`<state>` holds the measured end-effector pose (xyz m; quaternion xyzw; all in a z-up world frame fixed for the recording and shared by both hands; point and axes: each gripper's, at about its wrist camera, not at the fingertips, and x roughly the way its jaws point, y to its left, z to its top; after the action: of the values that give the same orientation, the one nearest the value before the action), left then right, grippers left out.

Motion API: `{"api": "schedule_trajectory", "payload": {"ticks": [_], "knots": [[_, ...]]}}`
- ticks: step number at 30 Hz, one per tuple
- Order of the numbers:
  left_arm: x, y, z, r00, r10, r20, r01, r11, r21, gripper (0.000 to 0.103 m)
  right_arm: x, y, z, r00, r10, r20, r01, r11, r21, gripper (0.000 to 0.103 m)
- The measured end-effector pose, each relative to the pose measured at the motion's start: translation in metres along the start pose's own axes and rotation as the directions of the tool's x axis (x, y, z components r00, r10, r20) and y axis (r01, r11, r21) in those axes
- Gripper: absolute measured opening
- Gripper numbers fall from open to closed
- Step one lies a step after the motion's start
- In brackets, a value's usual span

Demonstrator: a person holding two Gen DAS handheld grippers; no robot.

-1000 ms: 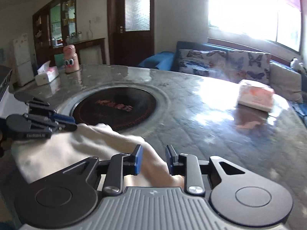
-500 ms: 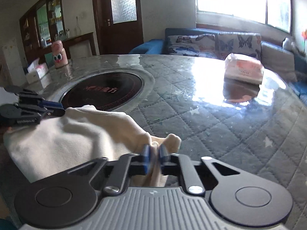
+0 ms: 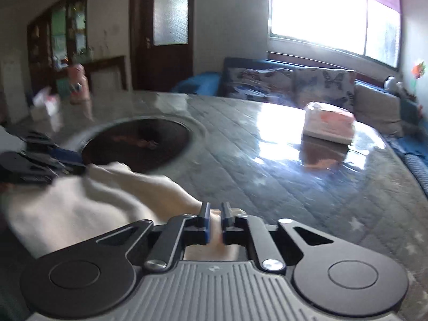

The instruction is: Fold clothes

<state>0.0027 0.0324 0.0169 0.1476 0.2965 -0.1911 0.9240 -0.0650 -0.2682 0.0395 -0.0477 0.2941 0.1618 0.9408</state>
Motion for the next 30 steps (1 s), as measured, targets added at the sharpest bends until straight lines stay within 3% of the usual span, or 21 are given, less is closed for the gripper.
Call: {"api": "schedule_trajectory", "payload": {"ticks": [1, 4, 6, 8, 10, 12, 15, 20, 23, 26, 30], "knots": [[0.000, 0.002, 0.001, 1.000, 0.010, 0.000, -0.010, 1.000, -0.008, 0.037, 0.003, 0.001, 0.000, 1.000, -0.006, 0.000, 0.006, 1.000, -0.002, 0.031], [-0.006, 0.008, 0.007, 0.999, 0.036, 0.011, -0.035, 0.998, -0.050, 0.037, 0.020, -0.002, -0.003, 0.999, 0.002, -0.045, -0.002, 1.000, 0.018, 0.030], [-0.016, 0.010, 0.011, 0.999, 0.041, 0.032, -0.038, 0.997, -0.073, 0.037, 0.026, -0.004, -0.007, 0.998, 0.015, -0.066, -0.013, 0.999, 0.030, 0.024], [-0.029, 0.006, 0.013, 0.998, 0.020, 0.062, -0.016, 0.997, -0.073, 0.036, 0.024, -0.001, -0.007, 0.998, 0.004, -0.060, -0.004, 1.000, 0.006, 0.006], [-0.042, -0.002, 0.015, 0.996, -0.018, 0.090, 0.023, 0.998, -0.063, 0.036, 0.021, 0.007, -0.005, 0.998, -0.037, -0.052, 0.034, 0.998, -0.046, 0.002], [-0.052, -0.013, 0.015, 0.993, -0.056, 0.101, 0.063, 0.996, -0.063, 0.036, 0.021, 0.014, -0.004, 0.995, -0.084, -0.045, 0.079, 0.992, -0.098, 0.002], [-0.056, -0.024, 0.011, 0.987, -0.124, 0.104, 0.132, 0.988, -0.078, 0.034, 0.025, 0.011, -0.004, 0.995, -0.078, -0.064, 0.073, 0.994, -0.075, 0.002], [-0.043, -0.018, 0.006, 0.990, -0.128, 0.063, 0.135, 0.983, -0.124, 0.034, 0.015, 0.011, 0.009, 0.999, -0.043, -0.029, 0.041, 0.997, -0.062, 0.007], [-0.035, -0.013, 0.003, 0.990, -0.132, 0.039, 0.136, 0.979, -0.152, 0.034, 0.016, 0.016, 0.017, 0.999, 0.026, -0.026, -0.027, 0.999, -0.037, 0.008], [-0.023, -0.005, 0.000, 0.994, -0.109, 0.009, 0.109, 0.982, -0.156, 0.034, 0.037, 0.022, 0.022, 0.994, 0.087, -0.063, -0.088, 0.996, -0.015, 0.008], [-0.013, 0.005, -0.004, 0.998, -0.068, -0.008, 0.066, 0.984, -0.168, 0.030, 0.053, 0.020, 0.019, 0.992, 0.082, -0.091, -0.082, 0.997, 0.003, 0.009]]}}
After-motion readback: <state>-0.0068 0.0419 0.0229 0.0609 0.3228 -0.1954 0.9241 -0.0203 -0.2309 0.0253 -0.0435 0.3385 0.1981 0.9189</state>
